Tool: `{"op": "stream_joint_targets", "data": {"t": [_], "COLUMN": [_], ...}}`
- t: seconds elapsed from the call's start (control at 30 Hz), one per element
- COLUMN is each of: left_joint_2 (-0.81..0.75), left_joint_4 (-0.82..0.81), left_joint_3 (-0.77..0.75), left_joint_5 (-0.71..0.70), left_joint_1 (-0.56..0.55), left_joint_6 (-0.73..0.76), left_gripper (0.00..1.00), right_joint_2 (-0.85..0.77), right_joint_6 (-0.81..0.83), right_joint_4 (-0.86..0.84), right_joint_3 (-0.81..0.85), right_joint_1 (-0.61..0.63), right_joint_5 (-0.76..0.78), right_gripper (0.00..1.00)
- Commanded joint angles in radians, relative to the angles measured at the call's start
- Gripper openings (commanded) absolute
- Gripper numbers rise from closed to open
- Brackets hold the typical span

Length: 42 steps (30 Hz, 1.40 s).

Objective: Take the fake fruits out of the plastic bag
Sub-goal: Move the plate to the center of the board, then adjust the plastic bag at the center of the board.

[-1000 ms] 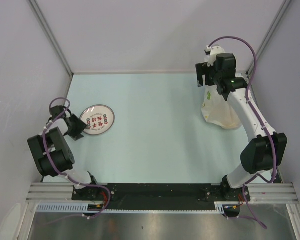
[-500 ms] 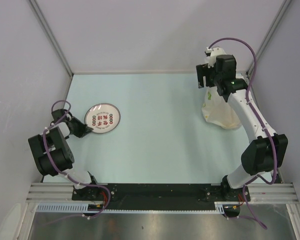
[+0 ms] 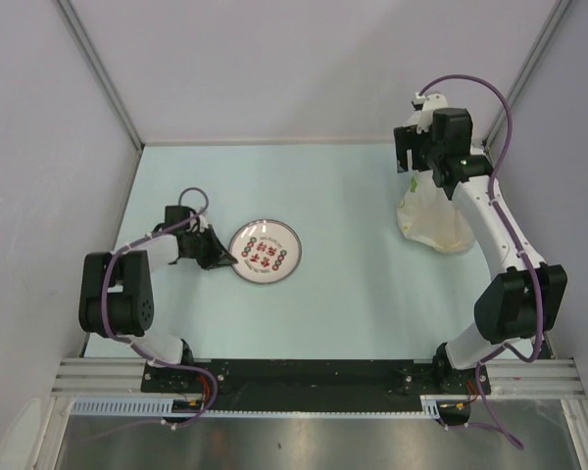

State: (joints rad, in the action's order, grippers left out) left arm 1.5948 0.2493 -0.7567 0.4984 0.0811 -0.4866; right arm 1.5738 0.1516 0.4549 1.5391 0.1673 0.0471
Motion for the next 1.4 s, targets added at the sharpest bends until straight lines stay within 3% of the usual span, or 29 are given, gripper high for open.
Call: {"op": "stream_joint_targets", "data": {"t": [0.0,0.1,0.3,0.43,0.47,0.5,0.53,0.63,0.8,1.17,1.37], "left_joint_2": [0.028,0.076,-0.025,-0.033,-0.023,-0.018,-0.018,-0.042,-0.130,-0.076,-0.076], "left_joint_4": [0.165,0.245,0.186,0.166,0.171,0.177,0.201,0.245,0.292,0.285,0.281], "left_joint_3": [-0.036,-0.052,0.028,0.010,0.000,-0.025,-0.042,-0.121,-0.274,-0.575,-0.650], "left_joint_5": [-0.031,-0.002,-0.006,-0.021,-0.027,-0.037,-0.066,-0.086,-0.060,-0.037,-0.040], "left_joint_1": [-0.157,-0.271,-0.492,-0.550,-0.550,-0.550,-0.550,-0.547,-0.541,-0.446,-0.445], "left_joint_6": [0.247,0.325,0.345,0.349,0.350,0.352,0.353,0.371,0.399,0.367,0.365], "left_gripper": [0.00,0.00,0.00,0.00,0.07,0.23,0.51,0.74,0.90,0.90,0.90], "right_joint_2": [-0.047,-0.052,-0.077,-0.083,-0.084,-0.087,-0.098,-0.130,-0.215,-0.236,-0.209], "right_joint_6": [0.000,-0.009,-0.004,-0.009,-0.014,-0.015,-0.015,-0.027,-0.107,-0.256,-0.322], "right_joint_4": [0.004,0.007,0.004,0.008,0.011,0.010,0.005,-0.002,-0.009,0.070,0.050], "right_joint_3": [0.000,0.000,-0.036,-0.056,-0.057,-0.057,-0.057,-0.051,-0.051,-0.062,-0.063], "right_joint_1": [-0.015,-0.023,-0.028,-0.034,-0.034,-0.034,-0.034,-0.034,-0.048,-0.069,-0.087], "right_joint_5": [-0.001,-0.012,-0.024,-0.032,-0.036,-0.036,-0.036,-0.018,0.036,-0.021,0.016], "right_gripper": [0.88,0.88,0.88,0.88,0.88,0.88,0.88,0.88,0.85,0.80,0.88]}}
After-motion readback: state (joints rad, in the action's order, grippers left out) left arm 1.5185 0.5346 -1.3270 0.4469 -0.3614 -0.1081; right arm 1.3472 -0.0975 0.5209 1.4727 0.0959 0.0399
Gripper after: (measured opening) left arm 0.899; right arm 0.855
